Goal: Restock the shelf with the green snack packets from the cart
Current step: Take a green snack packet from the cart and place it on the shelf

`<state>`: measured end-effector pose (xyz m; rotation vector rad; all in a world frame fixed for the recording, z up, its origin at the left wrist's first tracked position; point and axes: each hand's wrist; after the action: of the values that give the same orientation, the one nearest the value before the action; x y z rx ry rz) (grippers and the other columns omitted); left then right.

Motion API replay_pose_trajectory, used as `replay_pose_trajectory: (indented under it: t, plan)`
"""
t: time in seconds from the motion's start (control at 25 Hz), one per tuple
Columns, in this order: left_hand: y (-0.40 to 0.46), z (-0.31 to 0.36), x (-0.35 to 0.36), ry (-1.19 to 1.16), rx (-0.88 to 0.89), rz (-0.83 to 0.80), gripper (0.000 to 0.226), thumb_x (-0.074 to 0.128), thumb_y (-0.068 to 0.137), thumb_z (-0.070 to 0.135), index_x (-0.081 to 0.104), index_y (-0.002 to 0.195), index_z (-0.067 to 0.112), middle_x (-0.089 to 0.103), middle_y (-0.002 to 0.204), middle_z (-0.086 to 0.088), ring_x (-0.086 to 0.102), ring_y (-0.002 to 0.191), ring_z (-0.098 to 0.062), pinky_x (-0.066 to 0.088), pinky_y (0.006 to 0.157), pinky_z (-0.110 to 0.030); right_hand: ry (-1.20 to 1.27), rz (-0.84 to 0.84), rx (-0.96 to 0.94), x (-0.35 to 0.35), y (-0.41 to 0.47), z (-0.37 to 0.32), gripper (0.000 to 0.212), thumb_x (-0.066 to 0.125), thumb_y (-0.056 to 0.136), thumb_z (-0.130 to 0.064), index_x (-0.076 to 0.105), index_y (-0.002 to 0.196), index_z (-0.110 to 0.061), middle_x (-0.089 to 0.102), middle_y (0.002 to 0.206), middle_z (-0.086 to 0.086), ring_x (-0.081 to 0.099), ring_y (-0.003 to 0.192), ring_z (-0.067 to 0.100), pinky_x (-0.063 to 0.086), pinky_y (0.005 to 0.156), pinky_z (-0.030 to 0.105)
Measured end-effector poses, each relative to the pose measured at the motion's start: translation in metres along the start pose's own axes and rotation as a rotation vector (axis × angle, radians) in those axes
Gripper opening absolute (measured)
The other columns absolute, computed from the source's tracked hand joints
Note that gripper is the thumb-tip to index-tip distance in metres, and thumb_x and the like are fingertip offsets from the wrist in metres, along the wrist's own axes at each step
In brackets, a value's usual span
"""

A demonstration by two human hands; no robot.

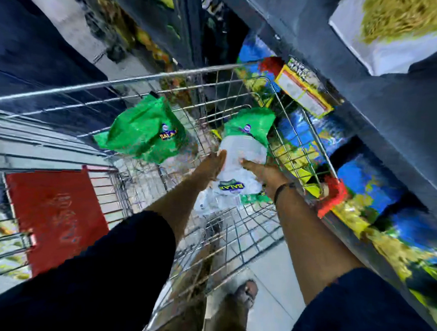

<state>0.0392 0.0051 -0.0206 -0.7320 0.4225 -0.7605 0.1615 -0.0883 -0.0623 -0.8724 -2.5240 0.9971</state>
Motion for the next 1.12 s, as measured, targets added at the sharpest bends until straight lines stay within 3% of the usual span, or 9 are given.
replay_pose_trajectory:
  t: [0.12, 0.2, 0.28, 0.48, 0.6, 0.72, 0.8, 1.0, 1.12]
  plan:
    - [-0.016, -0.018, -0.013, -0.111, 0.047, -0.004, 0.028, 0.049, 0.090, 0.032, 0.054, 0.075, 0.009, 0.057, 0.052, 0.004, 0.050, 0.042, -0.005, 0.039, 0.040, -0.012, 0.042, -0.039, -0.042, 0.012, -0.046, -0.018, 0.060, 0.076, 0.051, -0.007, 0.060, 0.109, -0.002, 0.074, 0.066, -0.015, 0.066, 0.064, 0.002, 0.059, 0.065, 0.023]
    - [-0.050, -0.021, -0.024, -0.206, 0.101, -0.016, 0.023, 0.053, 0.089, 0.020, 0.056, 0.108, 0.007, 0.071, 0.072, 0.007, 0.063, 0.062, -0.006, 0.052, 0.058, -0.019, 0.055, -0.090, -0.094, 0.018, -0.085, -0.025, 0.055, 0.073, 0.057, 0.005, 0.057, 0.109, 0.002, 0.074, 0.064, -0.013, 0.066, 0.060, 0.001, 0.056, 0.055, 0.017]
    - [-0.087, -0.018, -0.036, -0.225, 0.193, -0.027, 0.034, 0.056, 0.085, 0.009, 0.051, 0.119, 0.007, 0.075, 0.079, 0.013, 0.067, 0.072, -0.003, 0.056, 0.066, -0.019, 0.098, -0.166, -0.092, 0.023, -0.117, -0.036, 0.059, 0.070, 0.059, 0.012, 0.055, 0.115, 0.002, 0.073, 0.080, -0.005, 0.068, 0.068, 0.006, 0.057, 0.061, 0.019]
    - [-0.165, 0.012, -0.052, -0.184, 0.326, 0.000, 0.056, 0.071, 0.062, 0.011, 0.054, 0.116, 0.008, 0.075, 0.084, 0.003, 0.063, 0.077, -0.019, 0.053, 0.055, -0.025, 0.130, -0.220, -0.196, 0.023, -0.194, -0.065, 0.057, 0.067, 0.061, 0.021, 0.055, 0.104, -0.016, 0.065, 0.098, 0.003, 0.066, 0.081, 0.008, 0.056, 0.072, 0.019]
    - [-0.202, 0.023, -0.048, -0.180, 0.392, 0.048, 0.063, 0.074, 0.059, 0.014, 0.054, 0.119, 0.007, 0.069, 0.106, -0.013, 0.065, 0.085, -0.020, 0.058, 0.067, -0.023, 0.178, -0.240, -0.242, 0.018, -0.233, -0.067, 0.062, 0.067, 0.064, 0.019, 0.051, 0.115, -0.013, 0.066, 0.102, 0.001, 0.066, 0.085, 0.007, 0.057, 0.073, 0.020]
    - [-0.234, 0.022, -0.042, -0.160, 0.437, 0.072, 0.074, 0.084, 0.046, 0.029, 0.058, 0.111, 0.006, 0.066, 0.109, -0.019, 0.067, 0.083, -0.015, 0.059, 0.070, -0.023, 0.197, -0.301, -0.224, 0.010, -0.257, -0.060, 0.070, 0.070, 0.066, 0.013, 0.045, 0.127, -0.010, 0.065, 0.111, 0.006, 0.069, 0.085, 0.007, 0.057, 0.074, 0.028]
    - [-0.253, 0.020, -0.032, -0.143, 0.436, 0.078, 0.074, 0.084, 0.045, 0.031, 0.058, 0.110, 0.007, 0.065, 0.111, -0.021, 0.065, 0.088, -0.023, 0.059, 0.072, -0.026, 0.189, -0.334, -0.206, 0.001, -0.269, -0.052, 0.075, 0.072, 0.066, 0.010, 0.042, 0.131, -0.011, 0.063, 0.119, 0.010, 0.070, 0.087, 0.010, 0.057, 0.077, 0.033]
    - [-0.297, 0.011, 0.008, -0.149, 0.486, 0.173, 0.053, 0.076, 0.058, 0.002, 0.061, 0.108, 0.011, 0.074, 0.090, 0.004, 0.068, 0.075, -0.008, 0.058, 0.065, -0.018, 0.143, -0.390, -0.232, -0.027, -0.295, -0.041, 0.074, 0.075, 0.063, 0.009, 0.046, 0.127, -0.014, 0.062, 0.123, 0.004, 0.064, 0.103, 0.009, 0.055, 0.079, 0.020]
    - [-0.308, 0.015, 0.041, -0.152, 0.525, 0.206, 0.044, 0.063, 0.071, -0.013, 0.058, 0.110, 0.008, 0.076, 0.083, 0.006, 0.067, 0.072, -0.004, 0.056, 0.063, -0.015, 0.039, -0.292, -0.328, -0.052, -0.303, -0.039, 0.078, 0.084, 0.056, -0.011, 0.048, 0.124, -0.023, 0.058, 0.131, 0.004, 0.056, 0.119, 0.016, 0.046, 0.104, 0.042]
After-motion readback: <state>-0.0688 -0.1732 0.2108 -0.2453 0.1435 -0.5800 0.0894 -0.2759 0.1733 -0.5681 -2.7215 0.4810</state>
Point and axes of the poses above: each hand's wrist, its own y-axis towards the middle knuckle, its own x-axis out of the palm, z = x × y
